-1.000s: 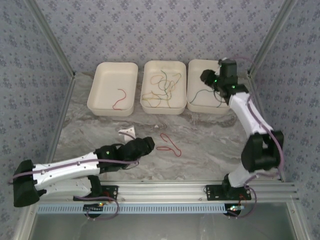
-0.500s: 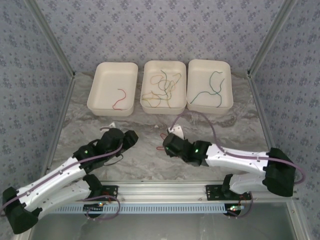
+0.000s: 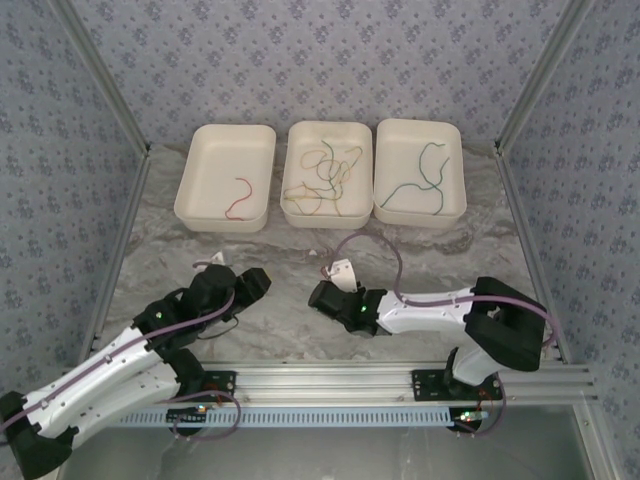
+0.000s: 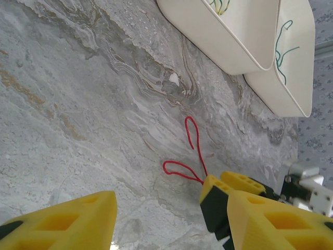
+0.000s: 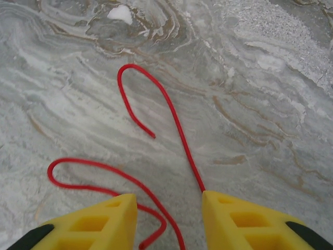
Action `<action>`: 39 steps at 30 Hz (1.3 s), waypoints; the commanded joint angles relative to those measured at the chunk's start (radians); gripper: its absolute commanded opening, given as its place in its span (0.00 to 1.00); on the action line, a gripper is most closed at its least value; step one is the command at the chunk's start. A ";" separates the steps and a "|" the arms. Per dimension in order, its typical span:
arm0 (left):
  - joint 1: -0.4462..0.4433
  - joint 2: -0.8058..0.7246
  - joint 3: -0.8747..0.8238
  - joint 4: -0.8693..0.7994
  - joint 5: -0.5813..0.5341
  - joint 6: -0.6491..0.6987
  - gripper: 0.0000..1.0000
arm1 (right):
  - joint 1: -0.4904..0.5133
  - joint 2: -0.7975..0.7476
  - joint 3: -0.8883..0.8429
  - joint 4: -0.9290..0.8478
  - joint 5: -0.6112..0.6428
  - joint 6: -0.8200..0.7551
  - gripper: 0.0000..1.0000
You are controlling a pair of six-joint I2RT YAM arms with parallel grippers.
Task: Untangle the cables
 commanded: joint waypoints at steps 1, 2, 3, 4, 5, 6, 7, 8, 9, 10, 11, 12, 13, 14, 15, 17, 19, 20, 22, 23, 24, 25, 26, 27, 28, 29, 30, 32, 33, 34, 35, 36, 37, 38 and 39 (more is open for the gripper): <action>0.007 -0.005 -0.008 -0.024 0.008 -0.001 0.58 | -0.007 0.032 -0.001 0.028 -0.010 0.027 0.36; 0.006 -0.004 -0.006 -0.022 0.007 -0.002 0.58 | -0.008 0.036 -0.004 0.031 -0.011 0.033 0.34; 0.006 -0.003 -0.006 -0.018 0.008 -0.001 0.58 | -0.008 0.038 -0.009 0.036 -0.013 0.039 0.33; 0.007 -0.003 -0.005 -0.015 0.008 0.001 0.57 | -0.008 0.040 -0.016 0.043 -0.016 0.043 0.33; 0.007 -0.001 -0.004 -0.010 0.009 0.002 0.57 | -0.008 0.039 -0.021 0.048 -0.018 0.046 0.33; 0.006 0.001 -0.003 -0.006 0.011 0.002 0.57 | -0.007 0.040 -0.021 0.049 -0.019 0.046 0.33; 0.005 0.005 -0.002 -0.005 0.011 0.003 0.57 | -0.008 0.042 -0.021 0.048 -0.017 0.049 0.33; 0.007 0.009 0.000 -0.003 0.013 0.004 0.57 | -0.008 0.043 -0.023 0.052 -0.016 0.049 0.31; 0.005 0.013 0.000 0.000 0.016 0.004 0.57 | -0.009 0.044 -0.024 0.055 -0.015 0.050 0.29; 0.006 0.017 0.000 0.004 0.018 0.005 0.56 | -0.009 0.046 -0.025 0.058 -0.015 0.049 0.25; 0.006 0.020 0.000 0.006 0.020 0.005 0.56 | -0.011 0.048 -0.025 0.059 -0.010 0.052 0.20; 0.006 0.024 -0.001 0.009 0.022 0.004 0.55 | -0.011 0.050 -0.025 0.059 -0.008 0.052 0.17; 0.006 0.027 -0.001 0.012 0.024 0.005 0.55 | -0.012 0.048 -0.025 0.059 -0.005 0.052 0.13; 0.005 0.029 -0.003 0.015 0.025 0.003 0.55 | -0.010 0.046 -0.025 0.060 0.002 0.051 0.05; 0.006 0.031 -0.005 0.018 0.027 0.002 0.55 | -0.009 0.039 -0.025 0.058 0.009 0.050 0.00; 0.005 0.032 -0.009 0.029 0.028 -0.001 0.55 | -0.004 0.017 -0.026 0.051 0.027 0.042 0.00; 0.006 0.036 -0.015 0.052 0.035 -0.002 0.55 | 0.000 -0.023 -0.027 0.044 0.037 0.018 0.00; 0.006 0.043 -0.022 0.083 0.044 -0.002 0.55 | -0.002 -0.049 -0.028 0.042 0.031 -0.006 0.00; 0.005 0.080 -0.043 0.180 0.075 0.000 0.55 | -0.005 -0.096 -0.021 0.034 0.006 -0.056 0.00; 0.004 0.111 -0.058 0.248 0.095 0.001 0.55 | -0.010 -0.114 -0.015 0.024 -0.012 -0.062 0.00; -0.001 0.153 -0.070 0.313 0.111 0.002 0.55 | -0.014 -0.138 -0.016 0.023 -0.033 -0.107 0.00; -0.005 0.196 -0.074 0.358 0.125 0.001 0.54 | -0.020 -0.153 -0.013 0.019 -0.053 -0.129 0.00; -0.007 0.248 -0.076 0.402 0.135 -0.003 0.54 | -0.025 -0.173 -0.012 0.010 -0.077 -0.146 0.00; -0.017 0.294 -0.076 0.458 0.143 -0.003 0.53 | -0.028 -0.193 -0.011 0.008 -0.103 -0.164 0.00; -0.026 0.330 -0.077 0.513 0.146 0.000 0.53 | -0.029 -0.207 -0.012 0.006 -0.117 -0.176 0.00; -0.037 0.365 -0.075 0.562 0.148 0.002 0.53 | -0.029 -0.223 -0.015 0.009 -0.130 -0.187 0.00; -0.045 0.400 -0.061 0.590 0.147 0.006 0.53 | -0.029 -0.242 -0.025 0.020 -0.146 -0.200 0.00; -0.048 0.466 -0.014 0.568 0.147 0.008 0.53 | -0.031 -0.261 -0.035 0.028 -0.165 -0.214 0.00; -0.048 0.499 0.010 0.535 0.140 -0.001 0.53 | -0.033 -0.268 -0.039 0.035 -0.172 -0.225 0.00; -0.047 0.528 0.023 0.518 0.137 -0.012 0.53 | -0.032 -0.271 -0.040 0.036 -0.179 -0.228 0.00; -0.050 0.555 0.029 0.527 0.140 -0.022 0.53 | -0.032 -0.272 -0.040 0.035 -0.182 -0.231 0.00; -0.055 0.578 0.029 0.548 0.139 -0.033 0.53 | -0.033 -0.272 -0.039 0.033 -0.184 -0.231 0.00; -0.059 0.596 0.029 0.566 0.140 -0.041 0.53 | -0.031 -0.272 -0.042 0.035 -0.184 -0.231 0.00; -0.069 0.614 0.034 0.579 0.137 -0.045 0.53 | -0.029 -0.272 -0.045 0.038 -0.185 -0.229 0.00; -0.078 0.631 0.045 0.577 0.131 -0.049 0.53 | -0.029 -0.270 -0.047 0.042 -0.187 -0.228 0.00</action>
